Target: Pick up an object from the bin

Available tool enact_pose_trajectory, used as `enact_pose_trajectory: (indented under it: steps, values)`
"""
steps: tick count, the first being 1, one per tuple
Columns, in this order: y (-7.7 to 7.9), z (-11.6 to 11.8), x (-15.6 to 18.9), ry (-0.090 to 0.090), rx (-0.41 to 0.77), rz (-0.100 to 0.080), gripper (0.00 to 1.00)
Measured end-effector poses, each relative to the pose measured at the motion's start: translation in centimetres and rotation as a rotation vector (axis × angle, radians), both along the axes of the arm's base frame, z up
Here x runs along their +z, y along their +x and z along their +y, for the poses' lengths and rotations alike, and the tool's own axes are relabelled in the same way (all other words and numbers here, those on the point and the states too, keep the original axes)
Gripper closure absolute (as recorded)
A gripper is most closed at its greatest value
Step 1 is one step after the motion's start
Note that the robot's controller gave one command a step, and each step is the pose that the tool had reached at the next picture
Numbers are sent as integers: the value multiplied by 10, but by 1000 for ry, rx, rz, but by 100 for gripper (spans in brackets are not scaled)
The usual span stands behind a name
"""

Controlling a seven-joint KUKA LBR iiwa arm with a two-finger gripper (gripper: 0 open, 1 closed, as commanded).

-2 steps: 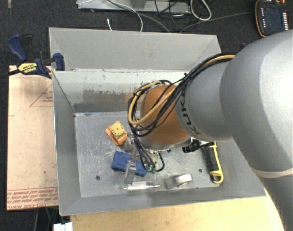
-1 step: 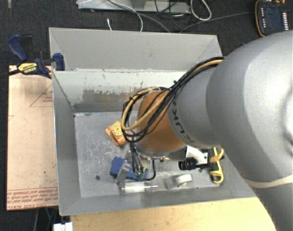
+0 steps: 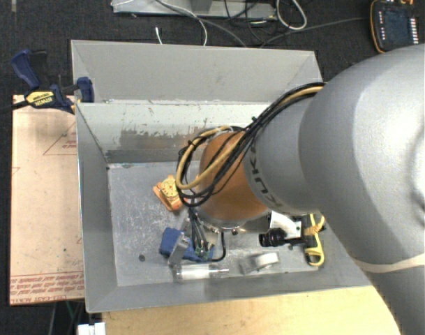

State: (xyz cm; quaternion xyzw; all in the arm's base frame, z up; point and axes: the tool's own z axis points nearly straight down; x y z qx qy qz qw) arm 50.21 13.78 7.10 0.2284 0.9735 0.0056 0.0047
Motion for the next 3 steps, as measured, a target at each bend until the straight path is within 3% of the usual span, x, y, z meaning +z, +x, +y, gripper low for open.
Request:
enact_pose_trajectory:
  steps: [3]
  values:
    - [-2,0,72,-1,4,5,100]
